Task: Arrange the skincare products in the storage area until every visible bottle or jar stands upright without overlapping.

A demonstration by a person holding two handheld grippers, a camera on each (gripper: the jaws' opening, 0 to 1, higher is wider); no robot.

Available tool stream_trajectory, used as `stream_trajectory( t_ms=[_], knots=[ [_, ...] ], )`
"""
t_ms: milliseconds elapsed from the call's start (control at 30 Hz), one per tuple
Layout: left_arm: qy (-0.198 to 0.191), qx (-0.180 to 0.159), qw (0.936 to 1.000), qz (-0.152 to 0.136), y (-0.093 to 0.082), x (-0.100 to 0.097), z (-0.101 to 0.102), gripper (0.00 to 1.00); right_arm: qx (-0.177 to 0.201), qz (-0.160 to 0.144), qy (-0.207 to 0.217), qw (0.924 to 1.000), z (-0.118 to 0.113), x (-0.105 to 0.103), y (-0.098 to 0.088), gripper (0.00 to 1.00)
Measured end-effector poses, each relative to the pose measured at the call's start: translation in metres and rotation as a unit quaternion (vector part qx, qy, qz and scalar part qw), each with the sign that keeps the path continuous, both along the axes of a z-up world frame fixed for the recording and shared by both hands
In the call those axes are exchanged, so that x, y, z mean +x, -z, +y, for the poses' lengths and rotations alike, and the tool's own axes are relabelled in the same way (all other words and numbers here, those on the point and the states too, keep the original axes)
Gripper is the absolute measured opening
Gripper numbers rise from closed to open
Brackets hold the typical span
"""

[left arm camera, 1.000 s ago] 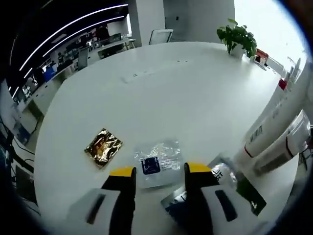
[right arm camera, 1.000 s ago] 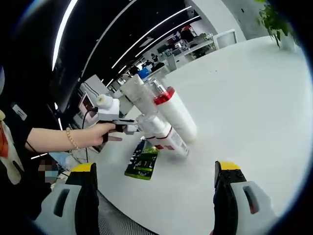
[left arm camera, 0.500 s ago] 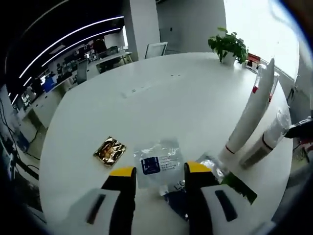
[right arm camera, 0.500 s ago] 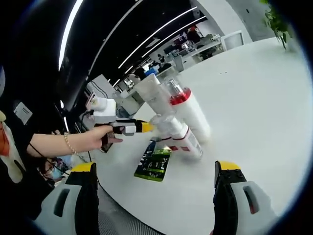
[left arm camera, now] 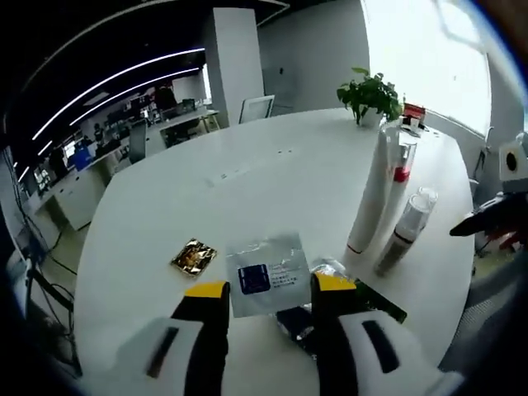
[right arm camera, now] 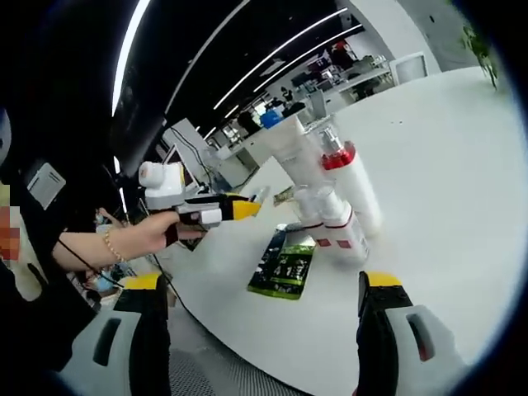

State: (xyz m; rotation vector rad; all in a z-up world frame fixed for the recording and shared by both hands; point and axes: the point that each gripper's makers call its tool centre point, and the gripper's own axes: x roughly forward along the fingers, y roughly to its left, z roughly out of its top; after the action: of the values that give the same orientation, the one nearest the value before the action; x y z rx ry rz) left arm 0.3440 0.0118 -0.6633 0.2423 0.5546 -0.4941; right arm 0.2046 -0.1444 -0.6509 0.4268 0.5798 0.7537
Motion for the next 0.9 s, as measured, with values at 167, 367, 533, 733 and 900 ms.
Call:
stream_trajectory(
  t_ms=[167,367,533,733,900],
  knots=[
    [0.012,-0.003,0.9998,-0.014,-0.01,-0.012,0.0,0.36,0.005,-0.012,-0.017,0.9998,0.013,0.001,-0.012,0.95],
    [0.027,-0.002,0.9994,-0.023,-0.018,-0.029,0.004,0.36,0.025,-0.023,-0.03,0.999,0.025,0.003,-0.028,0.94],
    [0.048,-0.001,0.9985,-0.026,-0.029,-0.049,0.006,0.36,0.029,-0.026,-0.051,0.998,0.035,0.003,-0.033,0.9],
    [0.069,0.013,0.9968,-0.039,-0.039,-0.067,0.005,0.36,0.041,-0.028,-0.064,0.9967,0.048,0.014,-0.037,0.84],
    [0.09,0.028,0.9942,-0.051,-0.042,-0.075,0.001,0.36,0.032,-0.041,-0.084,0.9951,0.061,0.028,-0.041,0.68]
  ],
)
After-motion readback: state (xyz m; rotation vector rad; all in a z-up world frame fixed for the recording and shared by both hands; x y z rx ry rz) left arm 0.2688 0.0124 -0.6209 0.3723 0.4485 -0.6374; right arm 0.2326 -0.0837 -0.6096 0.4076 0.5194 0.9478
